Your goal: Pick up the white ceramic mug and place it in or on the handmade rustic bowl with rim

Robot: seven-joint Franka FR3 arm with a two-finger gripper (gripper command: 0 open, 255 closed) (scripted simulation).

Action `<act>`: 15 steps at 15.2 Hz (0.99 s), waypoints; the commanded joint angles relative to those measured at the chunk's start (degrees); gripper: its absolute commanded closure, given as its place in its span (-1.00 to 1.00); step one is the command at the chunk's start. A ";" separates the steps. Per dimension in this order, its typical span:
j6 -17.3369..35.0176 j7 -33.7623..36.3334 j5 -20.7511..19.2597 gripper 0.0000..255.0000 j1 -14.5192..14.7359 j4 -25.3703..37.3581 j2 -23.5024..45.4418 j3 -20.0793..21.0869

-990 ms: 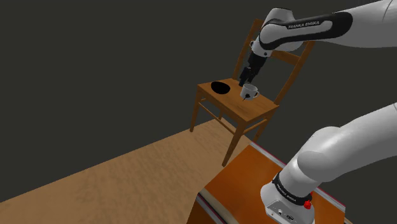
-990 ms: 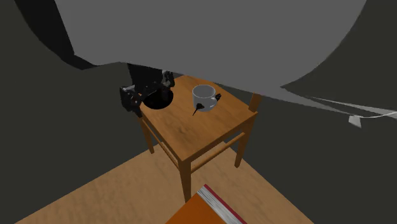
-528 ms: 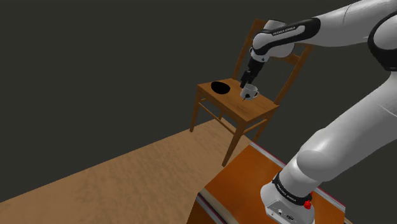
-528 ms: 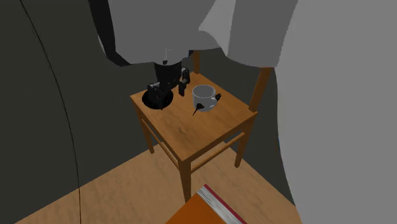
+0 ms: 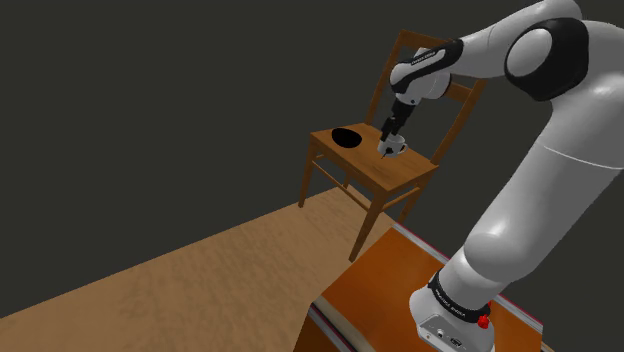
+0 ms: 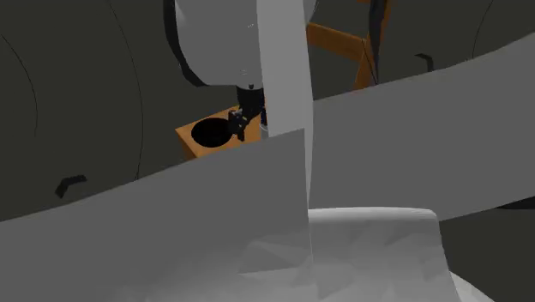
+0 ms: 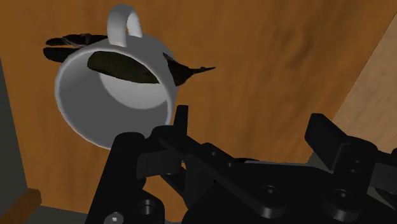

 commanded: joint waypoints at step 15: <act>4.59 -9.40 9.58 -1.00 -5.73 8.93 15.76 1.14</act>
